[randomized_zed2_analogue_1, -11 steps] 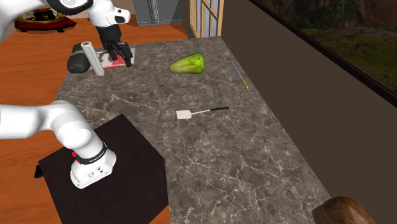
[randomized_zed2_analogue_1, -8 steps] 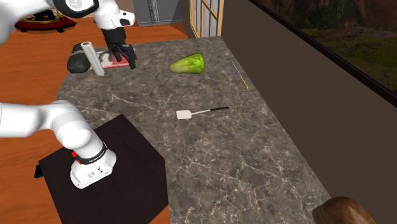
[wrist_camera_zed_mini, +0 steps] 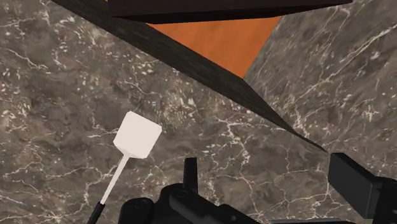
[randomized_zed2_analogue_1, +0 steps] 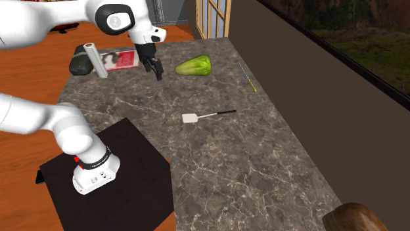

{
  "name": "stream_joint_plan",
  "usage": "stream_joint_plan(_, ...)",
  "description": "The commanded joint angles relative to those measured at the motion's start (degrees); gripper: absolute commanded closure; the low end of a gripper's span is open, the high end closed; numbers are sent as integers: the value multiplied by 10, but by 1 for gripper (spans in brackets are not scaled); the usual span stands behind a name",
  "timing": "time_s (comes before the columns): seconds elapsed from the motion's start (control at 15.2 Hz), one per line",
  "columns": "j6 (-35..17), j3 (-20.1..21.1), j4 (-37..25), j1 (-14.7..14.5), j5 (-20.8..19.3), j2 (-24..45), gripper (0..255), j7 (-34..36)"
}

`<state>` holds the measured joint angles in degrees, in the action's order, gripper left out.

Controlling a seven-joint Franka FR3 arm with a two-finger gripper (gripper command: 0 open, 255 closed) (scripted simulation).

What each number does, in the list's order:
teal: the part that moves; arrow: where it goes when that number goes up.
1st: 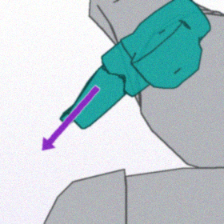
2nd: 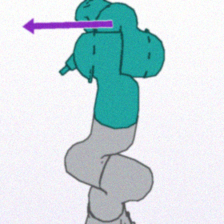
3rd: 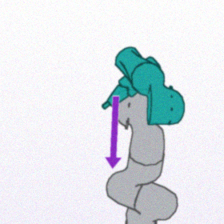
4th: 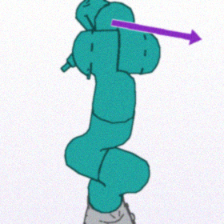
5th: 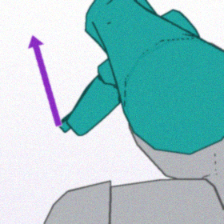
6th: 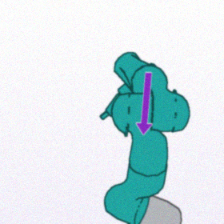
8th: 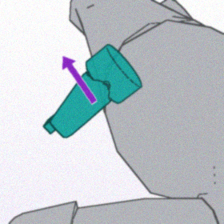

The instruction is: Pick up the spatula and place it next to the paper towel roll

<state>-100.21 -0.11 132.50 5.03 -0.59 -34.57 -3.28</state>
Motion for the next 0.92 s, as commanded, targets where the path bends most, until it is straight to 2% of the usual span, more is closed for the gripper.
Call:
stream_joint_plan(0.0,-32,-4,2,10,-3,28,0,14)
stream_joint_plan(0.86,-204,-48,-59,69,-10,252,0,86)
